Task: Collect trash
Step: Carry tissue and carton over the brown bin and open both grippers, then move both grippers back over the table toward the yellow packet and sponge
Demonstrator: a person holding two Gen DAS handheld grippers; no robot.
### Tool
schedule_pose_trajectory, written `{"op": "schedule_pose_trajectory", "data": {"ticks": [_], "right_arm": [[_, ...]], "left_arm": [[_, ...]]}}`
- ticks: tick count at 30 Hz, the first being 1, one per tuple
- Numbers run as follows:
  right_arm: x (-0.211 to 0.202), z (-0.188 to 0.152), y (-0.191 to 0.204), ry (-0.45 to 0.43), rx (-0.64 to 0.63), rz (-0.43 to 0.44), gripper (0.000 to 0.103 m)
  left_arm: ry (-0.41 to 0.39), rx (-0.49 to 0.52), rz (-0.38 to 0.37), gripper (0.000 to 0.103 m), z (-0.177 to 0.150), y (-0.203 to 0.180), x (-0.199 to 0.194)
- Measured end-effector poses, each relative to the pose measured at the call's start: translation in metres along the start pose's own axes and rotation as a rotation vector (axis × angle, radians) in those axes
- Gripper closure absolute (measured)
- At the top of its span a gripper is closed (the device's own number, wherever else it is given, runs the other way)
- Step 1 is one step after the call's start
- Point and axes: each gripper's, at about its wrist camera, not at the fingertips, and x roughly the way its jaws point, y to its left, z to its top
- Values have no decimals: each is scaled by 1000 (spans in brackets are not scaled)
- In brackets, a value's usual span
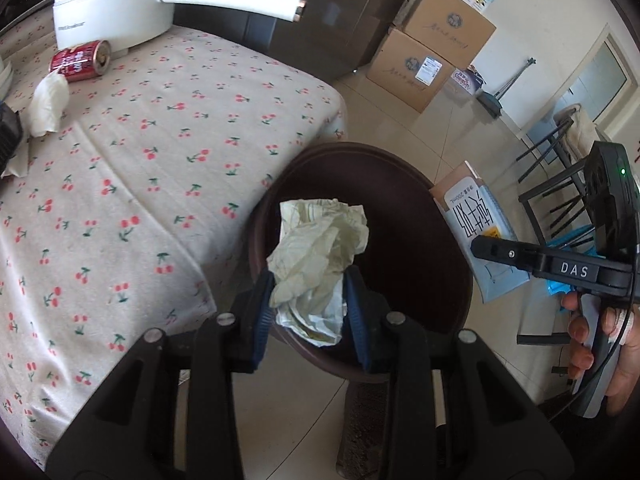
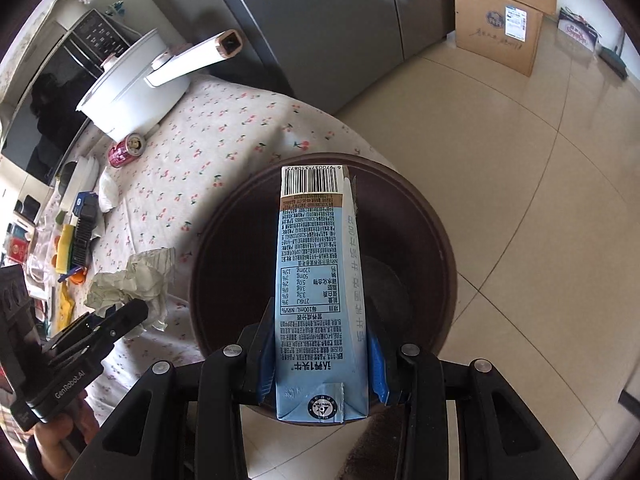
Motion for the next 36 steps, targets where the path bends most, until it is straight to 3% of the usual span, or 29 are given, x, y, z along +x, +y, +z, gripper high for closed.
{"op": "schedule_pose_trajectory", "data": {"ticks": [2, 3, 4, 6, 22, 25, 26, 36], "right_arm": [[-1, -1, -6, 3, 8, -10, 64], [-1, -2, -9, 3, 11, -13, 64], [-2, -2, -10, 4, 14, -16, 64], [-2, -2, -13, 6, 16, -18, 64], [5, -1, -6, 26, 7, -15, 62], [5, 1, -3, 20, 36, 4, 25], [3, 2, -2, 13, 44, 11, 22], [5, 10, 34, 10, -1, 29, 19]], "left_arm": [[-15, 16, -6, 59, 0, -6, 4], [-18, 23, -5, 45, 0, -8, 5], [-10, 24, 12, 20, 2, -8, 8], [-1, 22, 52, 5, 2, -9, 7], [-4, 23, 187, 1, -10, 25, -24], [-6, 27, 212, 1, -14, 31, -31], [-8, 28, 220, 1, -15, 33, -33], [-16, -7, 282, 1, -27, 66, -61]]}}
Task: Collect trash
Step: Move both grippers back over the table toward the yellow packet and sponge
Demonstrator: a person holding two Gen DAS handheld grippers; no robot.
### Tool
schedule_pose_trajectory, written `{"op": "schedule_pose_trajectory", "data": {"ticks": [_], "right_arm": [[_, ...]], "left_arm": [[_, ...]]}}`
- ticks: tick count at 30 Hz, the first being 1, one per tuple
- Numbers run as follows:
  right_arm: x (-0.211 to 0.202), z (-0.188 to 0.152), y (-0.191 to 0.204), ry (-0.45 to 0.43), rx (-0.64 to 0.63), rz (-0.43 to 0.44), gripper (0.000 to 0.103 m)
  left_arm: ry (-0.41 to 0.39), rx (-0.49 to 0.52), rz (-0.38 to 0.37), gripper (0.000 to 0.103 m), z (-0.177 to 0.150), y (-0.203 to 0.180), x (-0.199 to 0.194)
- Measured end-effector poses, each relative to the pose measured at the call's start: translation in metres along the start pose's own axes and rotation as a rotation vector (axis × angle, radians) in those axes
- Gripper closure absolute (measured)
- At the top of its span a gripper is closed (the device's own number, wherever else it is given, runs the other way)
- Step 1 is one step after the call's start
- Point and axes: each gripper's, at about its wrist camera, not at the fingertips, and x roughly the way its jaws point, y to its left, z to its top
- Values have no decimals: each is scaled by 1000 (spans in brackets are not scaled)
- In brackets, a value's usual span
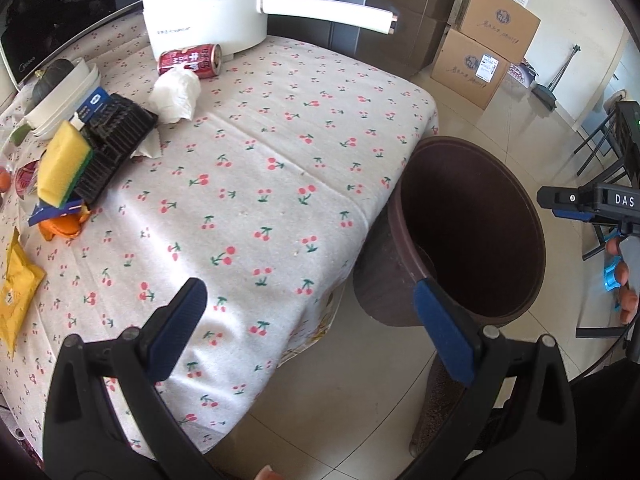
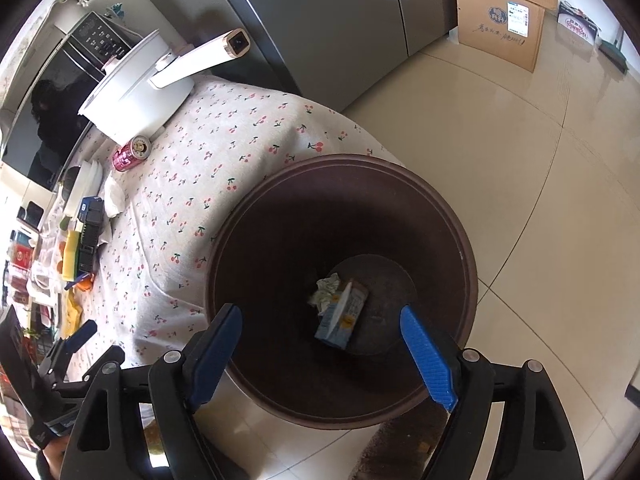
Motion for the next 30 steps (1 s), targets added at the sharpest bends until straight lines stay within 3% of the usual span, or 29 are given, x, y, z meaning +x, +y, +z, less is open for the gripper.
{"op": "schedule_pose_trajectory", "data": {"ticks": [15, 23, 30], "right_arm": [[22, 4, 92, 19, -144, 36, 17], [35, 4, 157, 30, -255, 51, 16], [54, 3, 220, 36, -363, 64, 14]], "left_arm": [[-5, -150, 133, 0, -34, 115, -36], [-12, -210, 242, 0, -56, 190, -60], [37, -202, 380, 0, -59, 251, -53]]}}
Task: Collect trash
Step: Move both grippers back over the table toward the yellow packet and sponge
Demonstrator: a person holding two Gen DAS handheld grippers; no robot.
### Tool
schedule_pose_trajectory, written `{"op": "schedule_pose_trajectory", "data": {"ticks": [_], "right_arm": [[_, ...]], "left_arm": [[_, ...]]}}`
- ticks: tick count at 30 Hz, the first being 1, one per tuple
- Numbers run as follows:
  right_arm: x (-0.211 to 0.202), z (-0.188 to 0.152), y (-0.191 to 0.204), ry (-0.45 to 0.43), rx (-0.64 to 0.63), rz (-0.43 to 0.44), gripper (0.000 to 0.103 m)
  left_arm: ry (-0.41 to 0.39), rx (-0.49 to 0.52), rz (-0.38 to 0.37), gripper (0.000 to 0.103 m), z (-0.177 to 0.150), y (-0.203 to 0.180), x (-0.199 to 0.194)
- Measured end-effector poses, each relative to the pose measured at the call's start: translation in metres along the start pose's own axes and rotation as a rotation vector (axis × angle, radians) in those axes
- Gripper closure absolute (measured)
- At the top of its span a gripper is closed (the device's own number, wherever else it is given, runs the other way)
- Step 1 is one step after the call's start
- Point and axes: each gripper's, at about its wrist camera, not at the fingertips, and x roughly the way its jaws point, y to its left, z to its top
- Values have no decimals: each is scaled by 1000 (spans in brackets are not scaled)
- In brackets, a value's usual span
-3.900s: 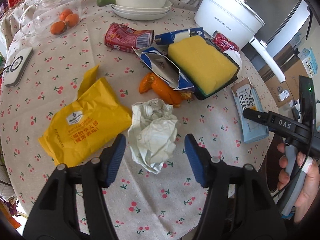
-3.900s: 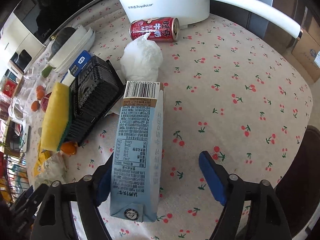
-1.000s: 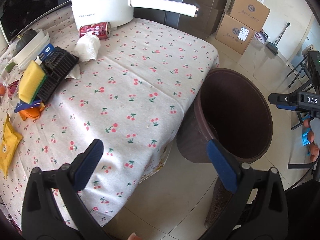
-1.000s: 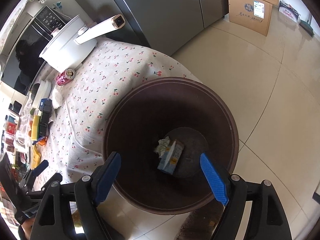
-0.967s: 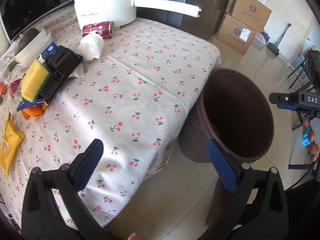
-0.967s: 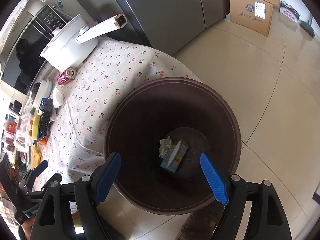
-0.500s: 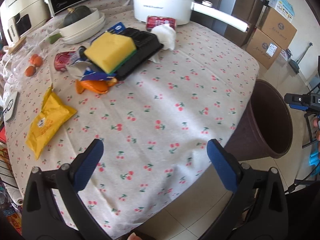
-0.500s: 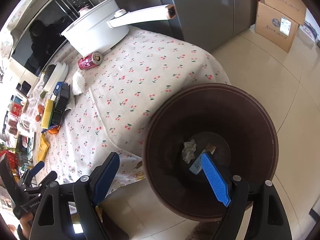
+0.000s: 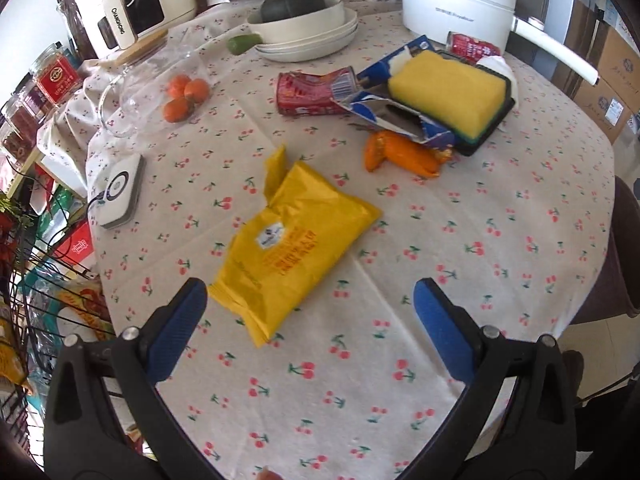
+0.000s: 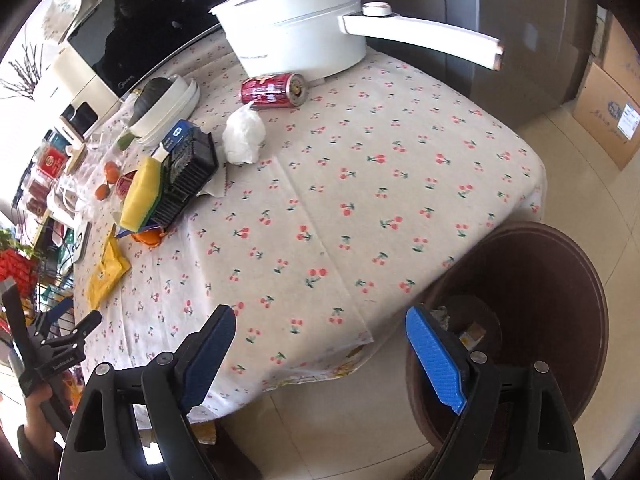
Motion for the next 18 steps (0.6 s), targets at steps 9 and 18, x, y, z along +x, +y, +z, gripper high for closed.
{"op": "schedule_pose_trajectory", "data": {"ticks": [9, 18], "right_arm": [[36, 10, 53, 44, -118, -14, 13], [62, 9, 61, 91, -142, -59, 13]], "left_arm": [[110, 15, 0, 0, 15, 17, 59], [123, -122, -101, 9, 18, 34, 71]]}}
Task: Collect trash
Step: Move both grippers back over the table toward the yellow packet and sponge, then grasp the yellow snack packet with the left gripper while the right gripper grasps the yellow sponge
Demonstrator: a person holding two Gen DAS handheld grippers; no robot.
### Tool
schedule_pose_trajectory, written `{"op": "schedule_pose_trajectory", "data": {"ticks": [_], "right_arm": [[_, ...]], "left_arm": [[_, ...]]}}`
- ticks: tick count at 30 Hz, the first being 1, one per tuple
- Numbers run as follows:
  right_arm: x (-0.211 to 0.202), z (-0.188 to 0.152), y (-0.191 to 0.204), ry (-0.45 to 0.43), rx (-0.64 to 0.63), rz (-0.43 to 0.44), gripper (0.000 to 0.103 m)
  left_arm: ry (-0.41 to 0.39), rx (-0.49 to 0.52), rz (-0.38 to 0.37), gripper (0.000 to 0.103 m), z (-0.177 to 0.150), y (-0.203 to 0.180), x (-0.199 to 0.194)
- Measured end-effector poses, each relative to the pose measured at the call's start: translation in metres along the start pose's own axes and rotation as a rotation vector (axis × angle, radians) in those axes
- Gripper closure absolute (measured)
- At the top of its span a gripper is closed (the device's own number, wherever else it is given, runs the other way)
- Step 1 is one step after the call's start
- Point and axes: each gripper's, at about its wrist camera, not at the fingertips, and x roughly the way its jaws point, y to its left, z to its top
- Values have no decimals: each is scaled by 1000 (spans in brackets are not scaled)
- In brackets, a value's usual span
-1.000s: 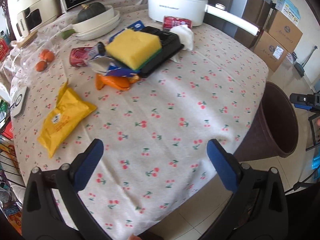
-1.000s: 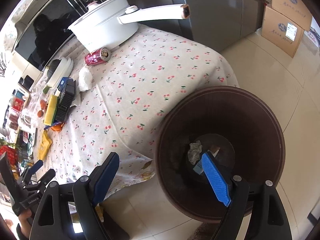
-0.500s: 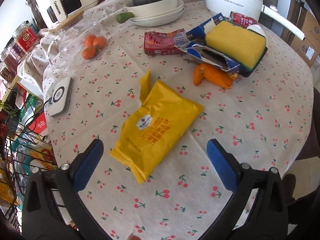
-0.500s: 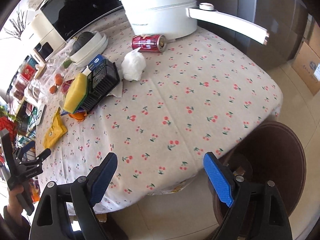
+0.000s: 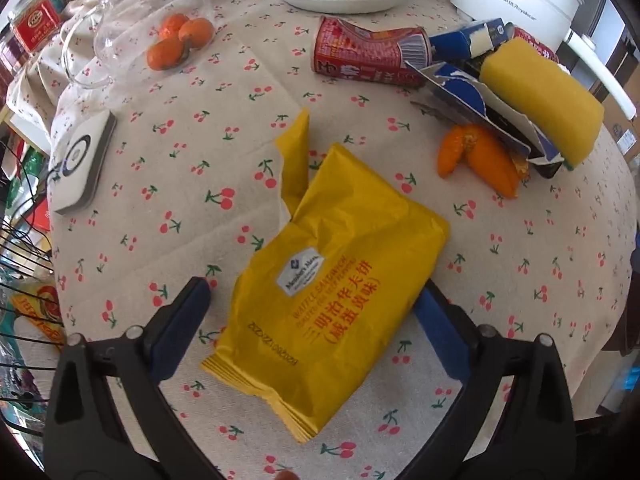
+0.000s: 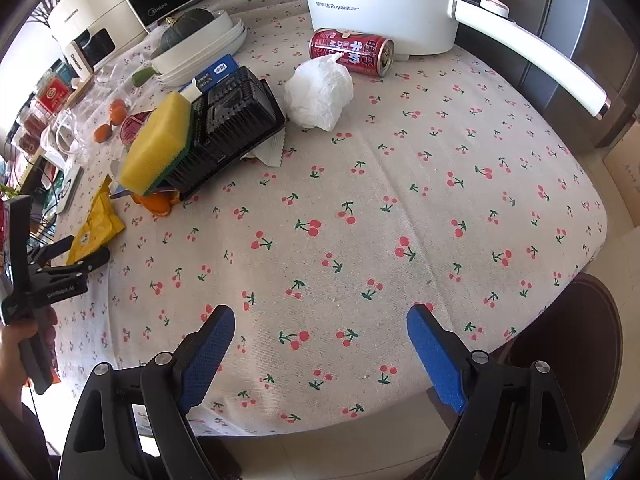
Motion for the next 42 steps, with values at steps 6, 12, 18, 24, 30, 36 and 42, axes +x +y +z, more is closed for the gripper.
{"op": "schedule_pose_trajectory", "data": {"ticks": [6, 12, 18, 24, 30, 36, 42], "right_arm": [[-2, 0, 7, -9, -11, -26, 13], [-21, 9, 32, -83, -73, -32, 13], [-27, 40, 85, -155, -167, 22, 13], [-1, 74, 124, -184, -225, 7, 14], [27, 87, 139, -150, -253, -22, 40], [11, 77, 138, -184, -287, -5, 45], [-26, 50, 118, -213, -315, -12, 45]], "left_arm": [[-15, -62, -103, 46, -5, -2, -18], [-56, -190, -168, 50, -11, 7, -42], [-65, -183, -116, 50, -10, 5, -53], [-83, -197, -124, 50, -11, 12, -61], [-84, -202, -135, 50, -12, 11, -63], [-102, -179, -136, 50, -15, -1, -73], [-119, -139, -151, 50, -19, -24, -84]]}}
